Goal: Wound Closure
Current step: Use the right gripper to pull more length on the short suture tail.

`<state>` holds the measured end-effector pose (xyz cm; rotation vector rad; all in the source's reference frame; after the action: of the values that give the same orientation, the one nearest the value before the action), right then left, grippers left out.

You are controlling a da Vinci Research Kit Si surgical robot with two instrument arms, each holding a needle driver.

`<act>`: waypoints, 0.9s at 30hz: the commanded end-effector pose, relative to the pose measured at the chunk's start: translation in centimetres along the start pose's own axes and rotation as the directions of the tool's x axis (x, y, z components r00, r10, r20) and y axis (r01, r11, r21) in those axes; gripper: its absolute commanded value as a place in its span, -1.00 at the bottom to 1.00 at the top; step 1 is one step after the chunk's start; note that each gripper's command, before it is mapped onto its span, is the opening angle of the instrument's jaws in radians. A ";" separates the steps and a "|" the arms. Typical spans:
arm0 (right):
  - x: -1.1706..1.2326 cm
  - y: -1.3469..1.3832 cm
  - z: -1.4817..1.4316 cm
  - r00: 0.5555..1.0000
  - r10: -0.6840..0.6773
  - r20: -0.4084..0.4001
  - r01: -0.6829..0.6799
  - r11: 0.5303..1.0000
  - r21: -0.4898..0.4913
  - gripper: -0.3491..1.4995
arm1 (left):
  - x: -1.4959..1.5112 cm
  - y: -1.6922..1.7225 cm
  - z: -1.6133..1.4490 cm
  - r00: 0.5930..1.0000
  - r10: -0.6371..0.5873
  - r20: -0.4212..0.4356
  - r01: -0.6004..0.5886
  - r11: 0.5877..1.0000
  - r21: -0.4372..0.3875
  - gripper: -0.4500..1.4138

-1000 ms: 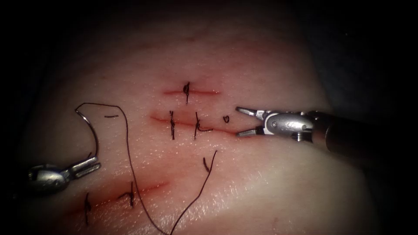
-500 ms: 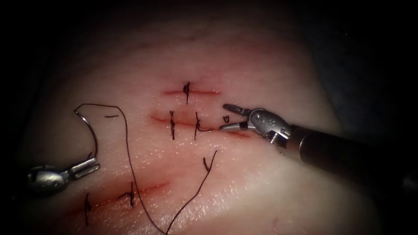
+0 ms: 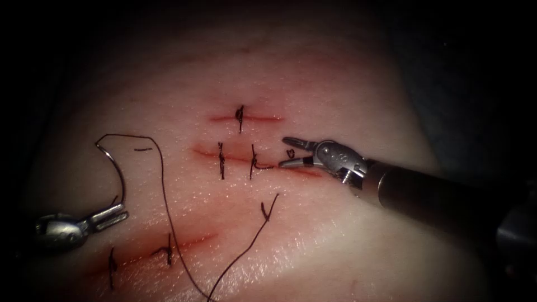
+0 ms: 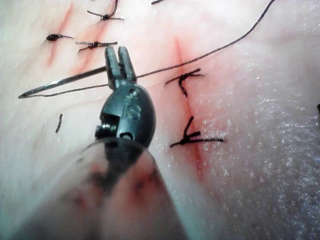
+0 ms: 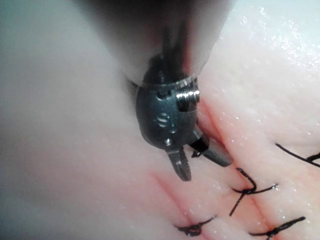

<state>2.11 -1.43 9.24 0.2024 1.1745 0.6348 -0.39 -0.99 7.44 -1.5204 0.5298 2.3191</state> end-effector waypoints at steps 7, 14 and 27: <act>-0.03 0.16 0.01 1.000 -0.004 0.007 0.004 1.000 0.011 -1.00 | -0.04 0.02 0.04 1.000 -0.004 -0.001 0.004 1.000 -0.001 -1.00; 0.35 0.25 -0.08 0.998 0.009 -0.069 -0.008 1.000 0.002 -1.00 | -0.04 0.04 0.07 1.000 -0.003 0.001 0.003 1.000 -0.001 -1.00; 0.82 0.49 -0.19 0.984 -0.071 -0.166 0.064 0.997 -0.048 -0.20 | -0.06 0.06 0.11 1.000 0.000 0.004 0.000 1.000 -0.011 -1.00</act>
<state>1.88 -0.67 8.71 0.0679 1.3224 0.6335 -0.44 -1.00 7.47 -1.5188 0.5167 2.3287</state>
